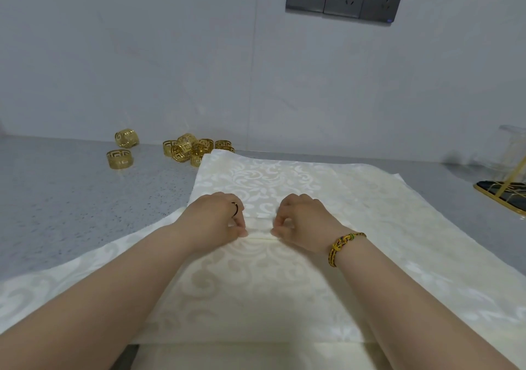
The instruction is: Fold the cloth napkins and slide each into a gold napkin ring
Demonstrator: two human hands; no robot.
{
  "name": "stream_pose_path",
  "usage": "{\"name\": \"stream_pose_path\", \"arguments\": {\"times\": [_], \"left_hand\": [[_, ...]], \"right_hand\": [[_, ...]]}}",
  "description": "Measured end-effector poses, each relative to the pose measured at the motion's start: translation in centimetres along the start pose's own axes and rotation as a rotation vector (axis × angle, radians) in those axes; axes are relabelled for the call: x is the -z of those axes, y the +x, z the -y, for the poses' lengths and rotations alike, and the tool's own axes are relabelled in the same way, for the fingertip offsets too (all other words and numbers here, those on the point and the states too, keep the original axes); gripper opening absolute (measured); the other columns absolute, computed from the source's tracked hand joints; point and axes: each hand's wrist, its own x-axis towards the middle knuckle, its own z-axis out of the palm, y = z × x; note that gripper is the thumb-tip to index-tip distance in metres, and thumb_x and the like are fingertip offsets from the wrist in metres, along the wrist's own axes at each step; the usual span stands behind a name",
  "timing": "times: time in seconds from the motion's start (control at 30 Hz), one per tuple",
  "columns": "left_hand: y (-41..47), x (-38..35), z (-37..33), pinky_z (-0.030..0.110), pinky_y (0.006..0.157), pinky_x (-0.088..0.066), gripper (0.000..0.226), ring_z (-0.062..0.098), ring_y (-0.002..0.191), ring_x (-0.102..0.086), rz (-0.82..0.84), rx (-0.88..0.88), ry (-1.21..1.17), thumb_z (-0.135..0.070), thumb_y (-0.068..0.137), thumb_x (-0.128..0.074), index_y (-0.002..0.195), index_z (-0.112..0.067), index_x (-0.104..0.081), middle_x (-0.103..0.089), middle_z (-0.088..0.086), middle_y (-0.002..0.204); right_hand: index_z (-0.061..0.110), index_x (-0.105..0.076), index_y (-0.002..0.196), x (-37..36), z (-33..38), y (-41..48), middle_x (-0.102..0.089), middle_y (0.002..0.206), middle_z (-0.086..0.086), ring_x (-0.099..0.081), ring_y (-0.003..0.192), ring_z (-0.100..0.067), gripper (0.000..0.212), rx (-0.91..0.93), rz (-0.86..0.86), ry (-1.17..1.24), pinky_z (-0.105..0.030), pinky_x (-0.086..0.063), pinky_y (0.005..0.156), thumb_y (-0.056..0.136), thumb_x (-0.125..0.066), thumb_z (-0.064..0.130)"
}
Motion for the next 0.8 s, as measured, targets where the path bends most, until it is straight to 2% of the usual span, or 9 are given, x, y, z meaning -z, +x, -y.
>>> {"name": "stream_pose_path", "arguments": {"times": [0.1,0.23,0.33,0.4,0.47,0.53,0.6,0.7,0.8], "left_hand": [[0.3,0.1,0.0,0.02,0.09,-0.039,0.009,0.01,0.113,-0.049,0.069,0.067,-0.113,-0.033,0.083,-0.064,0.086,-0.026,-0.059,-0.052,-0.011,0.12],[1.3,0.8,0.0,0.013,0.065,-0.037,0.03,0.009,0.092,-0.047,0.151,0.117,-0.198,-0.027,0.078,-0.07,0.097,-0.024,-0.047,-0.047,-0.01,0.098],[2.1,1.4,-0.1,0.009,0.059,-0.033,0.038,0.007,0.082,-0.045,0.23,0.142,-0.203,-0.026,0.076,-0.072,0.104,-0.024,-0.046,-0.042,-0.014,0.086],[2.4,1.6,-0.1,0.008,0.059,-0.033,0.035,0.006,0.082,-0.044,0.251,0.142,-0.168,-0.027,0.077,-0.072,0.104,-0.023,-0.049,-0.043,-0.013,0.086],[2.6,1.7,-0.2,0.007,0.058,-0.032,0.032,0.006,0.083,-0.044,0.243,0.125,-0.152,-0.025,0.077,-0.072,0.103,-0.02,-0.053,-0.043,-0.014,0.083],[2.4,1.6,-0.3,0.008,0.058,-0.032,0.025,0.007,0.08,-0.044,0.216,0.105,-0.139,-0.024,0.078,-0.071,0.095,-0.021,-0.052,-0.041,-0.017,0.078],[1.8,1.5,-0.6,0.011,0.058,-0.031,0.021,0.01,0.082,-0.045,0.165,0.097,-0.098,-0.024,0.079,-0.069,0.085,-0.025,-0.049,-0.042,-0.018,0.076],[0.3,1.3,-1.4,0.01,0.054,-0.023,0.024,0.012,0.079,-0.045,0.021,0.038,0.073,-0.023,0.083,-0.06,0.07,-0.031,-0.041,-0.042,-0.014,0.071],[-1.3,0.6,-2.1,0.009,0.051,-0.02,0.017,0.012,0.077,-0.038,-0.155,-0.06,0.232,-0.02,0.087,-0.048,0.075,-0.029,-0.04,-0.034,-0.013,0.066]], "right_hand": [[0.022,-0.059,0.093,0.1,0.0,0.3,-0.052,0.118,0.001,-0.042,0.113,-0.019,0.009,-0.037,0.039,0.069,-0.027,-0.028,0.098,0.085,-0.06,0.027],[0.019,-0.049,0.121,1.0,0.4,0.8,-0.053,0.114,0.001,-0.044,0.101,-0.018,0.039,-0.081,0.125,0.117,-0.022,-0.029,0.088,0.084,-0.06,0.022],[0.02,-0.045,0.127,1.3,0.6,1.4,-0.051,0.12,0.002,-0.048,0.112,-0.019,0.046,-0.112,0.191,0.112,-0.023,-0.031,0.091,0.084,-0.06,0.021],[0.017,-0.05,0.123,1.4,0.7,1.7,-0.052,0.116,0.001,-0.05,0.113,-0.019,0.042,-0.129,0.207,0.116,-0.027,-0.036,0.094,0.082,-0.062,0.02],[0.014,-0.056,0.116,1.4,0.8,1.7,-0.056,0.116,0.0,-0.053,0.106,-0.02,0.036,-0.13,0.207,0.112,-0.028,-0.038,0.091,0.082,-0.062,0.019],[0.015,-0.058,0.108,1.4,0.9,1.5,-0.056,0.105,-0.001,-0.048,0.094,-0.019,0.025,-0.115,0.195,0.076,-0.025,-0.035,0.081,0.082,-0.06,0.017],[0.02,-0.053,0.088,1.1,1.0,1.2,-0.049,0.09,0.003,-0.039,0.087,-0.016,0.009,-0.084,0.151,0.02,-0.023,-0.028,0.077,0.083,-0.056,0.014],[0.027,-0.031,0.064,0.6,1.3,0.4,-0.036,0.072,0.01,-0.036,0.083,-0.016,0.032,-0.017,0.058,-0.077,-0.023,-0.022,0.076,0.082,-0.051,0.008],[0.027,-0.022,0.061,-0.1,1.6,-0.8,-0.031,0.067,0.012,-0.035,0.079,-0.018,0.039,0.051,-0.06,-0.143,-0.026,-0.021,0.073,0.079,-0.047,0.003]]}}
